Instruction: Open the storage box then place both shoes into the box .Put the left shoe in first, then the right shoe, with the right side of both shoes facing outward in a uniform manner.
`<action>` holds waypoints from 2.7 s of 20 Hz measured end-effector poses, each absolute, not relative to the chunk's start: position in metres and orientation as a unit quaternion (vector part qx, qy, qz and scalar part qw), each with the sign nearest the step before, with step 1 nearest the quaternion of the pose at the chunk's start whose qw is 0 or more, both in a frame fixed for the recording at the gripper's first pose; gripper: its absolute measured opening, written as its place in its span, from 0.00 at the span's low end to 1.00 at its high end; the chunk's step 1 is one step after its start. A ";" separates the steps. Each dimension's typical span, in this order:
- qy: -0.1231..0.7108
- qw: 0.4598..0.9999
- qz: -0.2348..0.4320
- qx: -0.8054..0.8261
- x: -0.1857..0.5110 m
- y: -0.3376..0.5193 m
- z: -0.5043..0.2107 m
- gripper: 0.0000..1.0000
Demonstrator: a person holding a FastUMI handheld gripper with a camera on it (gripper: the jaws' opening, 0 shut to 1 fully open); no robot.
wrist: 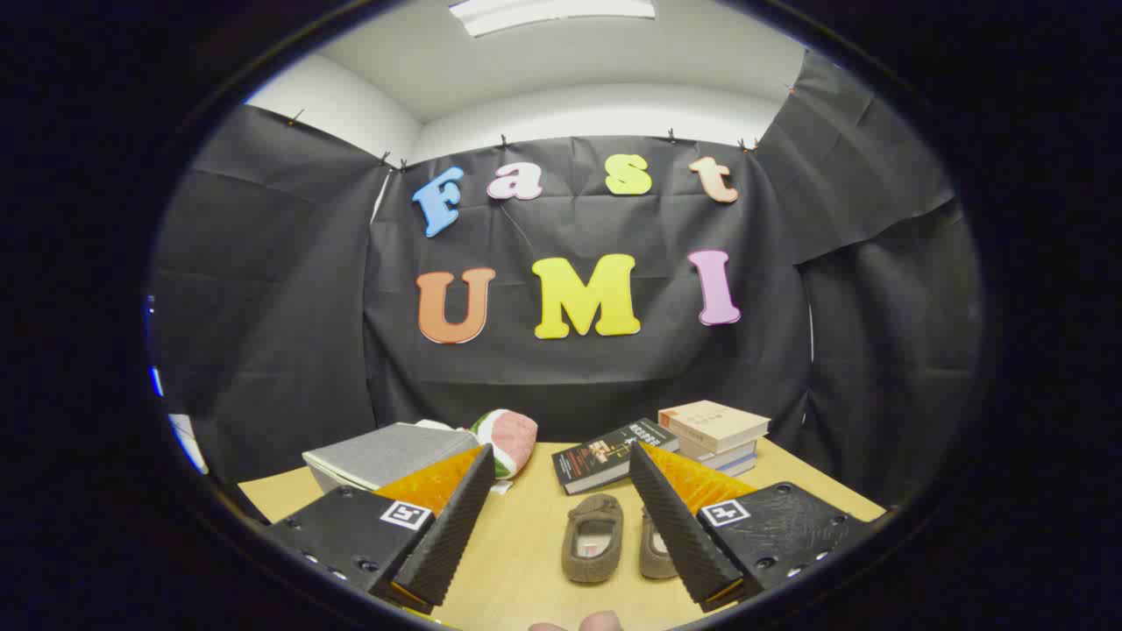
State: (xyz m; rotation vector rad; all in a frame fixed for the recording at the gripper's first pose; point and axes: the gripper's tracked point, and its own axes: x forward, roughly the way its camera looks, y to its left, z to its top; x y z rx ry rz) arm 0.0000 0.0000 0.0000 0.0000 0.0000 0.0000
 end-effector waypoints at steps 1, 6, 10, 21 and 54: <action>0.001 1.000 0.000 0.000 0.000 0.000 0.000 0.95; 0.000 1.000 0.000 0.000 0.002 0.000 0.001 0.95; 0.003 1.000 0.002 0.001 0.004 0.000 0.001 0.95; 0.005 1.000 0.024 0.002 0.023 0.017 -0.001 0.95; 0.253 0.875 0.242 0.334 0.173 0.179 -0.134 0.95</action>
